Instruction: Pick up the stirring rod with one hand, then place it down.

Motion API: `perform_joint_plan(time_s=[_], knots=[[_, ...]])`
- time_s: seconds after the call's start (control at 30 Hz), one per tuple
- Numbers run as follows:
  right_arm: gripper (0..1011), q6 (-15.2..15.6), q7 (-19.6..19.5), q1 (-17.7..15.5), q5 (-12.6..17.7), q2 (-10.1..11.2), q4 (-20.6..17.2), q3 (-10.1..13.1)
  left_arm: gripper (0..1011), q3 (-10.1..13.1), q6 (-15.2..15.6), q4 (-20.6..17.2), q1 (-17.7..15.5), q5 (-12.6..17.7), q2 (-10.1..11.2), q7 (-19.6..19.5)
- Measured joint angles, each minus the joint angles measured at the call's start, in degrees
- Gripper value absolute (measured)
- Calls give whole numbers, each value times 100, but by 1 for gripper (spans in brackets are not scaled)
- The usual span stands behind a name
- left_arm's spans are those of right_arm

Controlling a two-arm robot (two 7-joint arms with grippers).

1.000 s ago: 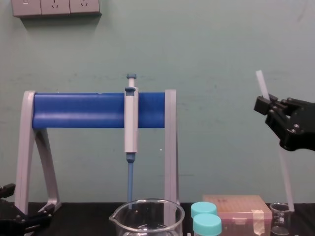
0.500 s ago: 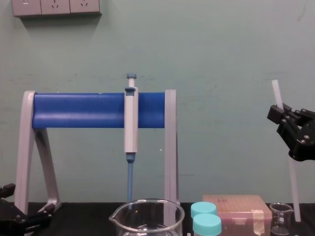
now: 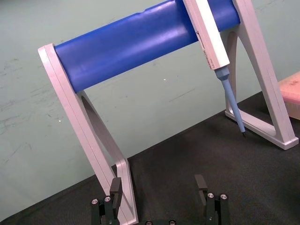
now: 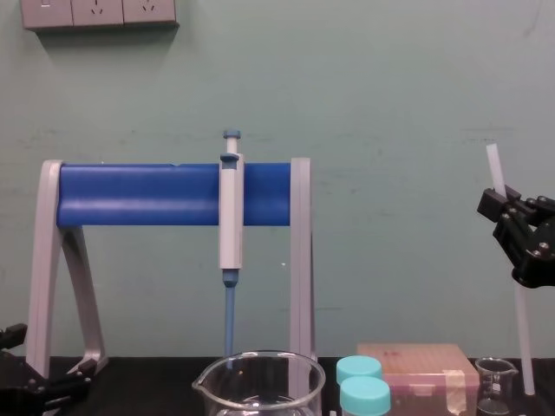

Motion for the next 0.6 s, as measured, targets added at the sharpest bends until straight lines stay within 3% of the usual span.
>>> perform_joint_plan(time_s=[0.6], knots=[[71, 1, 19, 15, 22, 16, 11, -20, 1000, 0, 0, 0, 0, 0, 0, 0]])
